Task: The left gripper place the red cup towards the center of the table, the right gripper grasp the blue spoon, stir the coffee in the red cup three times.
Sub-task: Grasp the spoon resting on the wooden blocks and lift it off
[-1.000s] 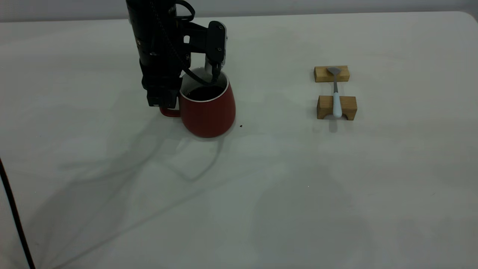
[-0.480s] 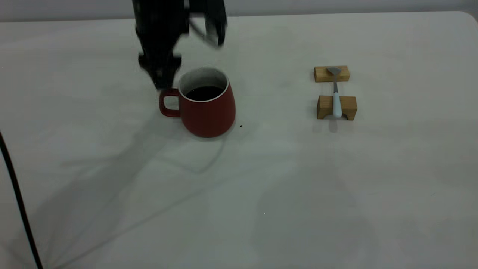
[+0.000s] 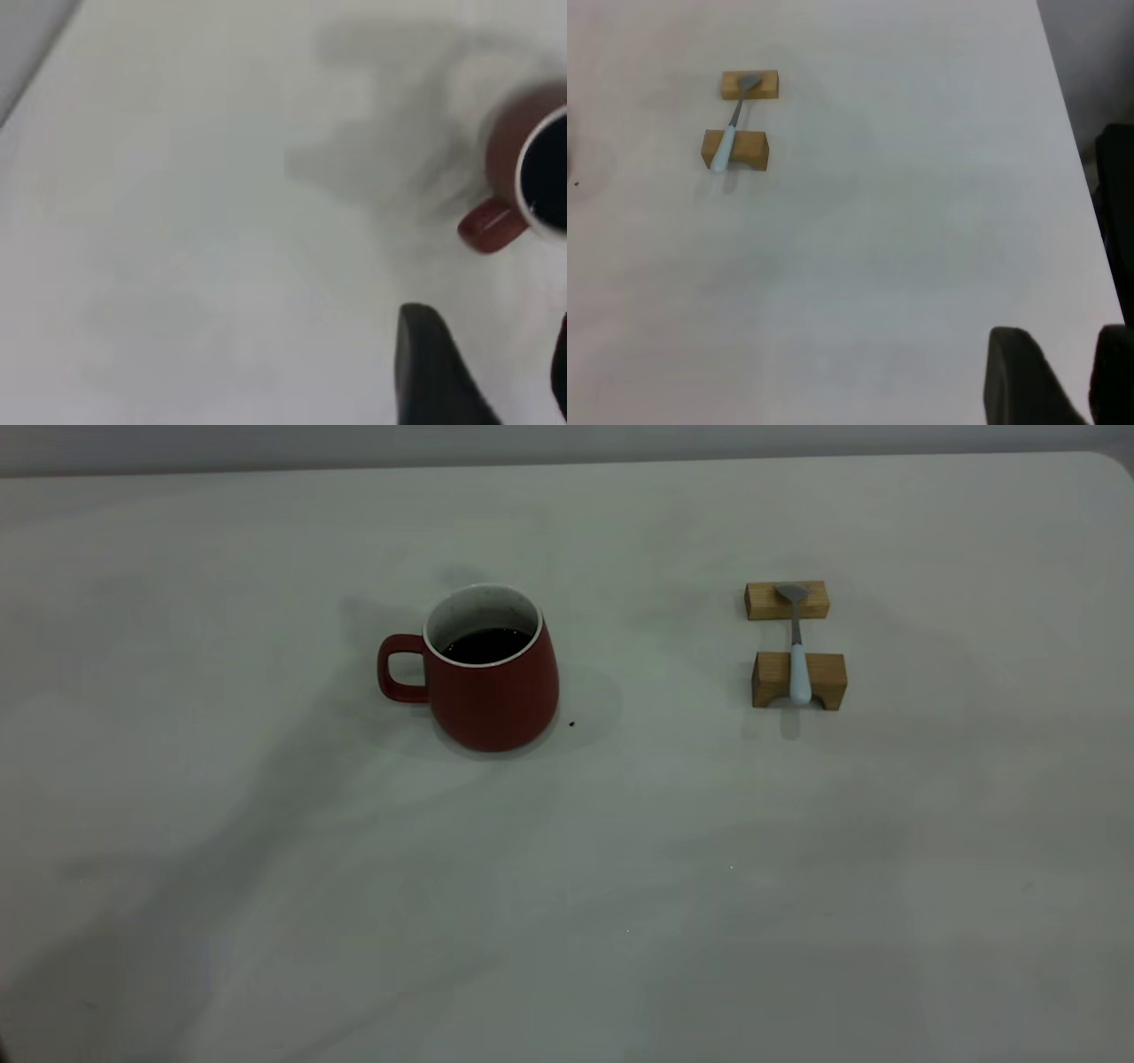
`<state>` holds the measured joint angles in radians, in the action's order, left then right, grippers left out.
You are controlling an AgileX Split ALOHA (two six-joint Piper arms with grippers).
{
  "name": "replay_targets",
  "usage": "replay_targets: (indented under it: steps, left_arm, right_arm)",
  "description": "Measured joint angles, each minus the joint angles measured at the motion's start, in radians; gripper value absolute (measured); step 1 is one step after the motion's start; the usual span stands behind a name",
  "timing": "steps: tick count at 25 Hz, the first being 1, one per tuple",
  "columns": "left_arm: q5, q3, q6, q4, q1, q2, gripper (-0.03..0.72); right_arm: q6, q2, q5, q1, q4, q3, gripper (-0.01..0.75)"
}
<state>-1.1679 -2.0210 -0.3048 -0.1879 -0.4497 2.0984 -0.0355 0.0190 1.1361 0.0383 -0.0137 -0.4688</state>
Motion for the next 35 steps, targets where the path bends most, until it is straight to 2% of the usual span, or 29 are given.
replay_targets:
  steps: [6,15,19,24,26,31,35]
  left_arm:
    - [0.0,0.04,0.078,0.019,0.0,-0.195,0.311]
    - [0.0,0.343,0.096,0.073,0.0,-0.613,0.249]
    - [0.0,0.525,0.179,0.074,0.0,-0.791,0.246]
    - [0.0,0.871,0.273,0.082,0.01,-1.115,0.246]
    - [0.0,1.0,0.289,0.115,0.076,-1.237,0.246]
    - [0.0,1.266,0.305,0.142,0.308,-1.481,0.246]
    - [0.005,1.37,0.305,0.145,0.389,-1.691,0.246]
  right_arm:
    - [0.0,0.0,0.0,0.0,0.0,0.0,0.237]
    - [0.0,0.0,0.0,0.0,0.0,0.0,0.237]
    - [0.0,0.0,0.0,0.0,0.0,0.0,0.237]
    - [0.0,0.0,0.0,0.0,0.0,0.0,0.237]
    - [0.0,0.0,0.0,0.0,0.0,0.0,0.237]
    - [0.0,0.0,0.0,0.0,0.0,0.0,0.237]
    - [0.0,0.0,0.0,0.0,0.0,0.0,0.237]
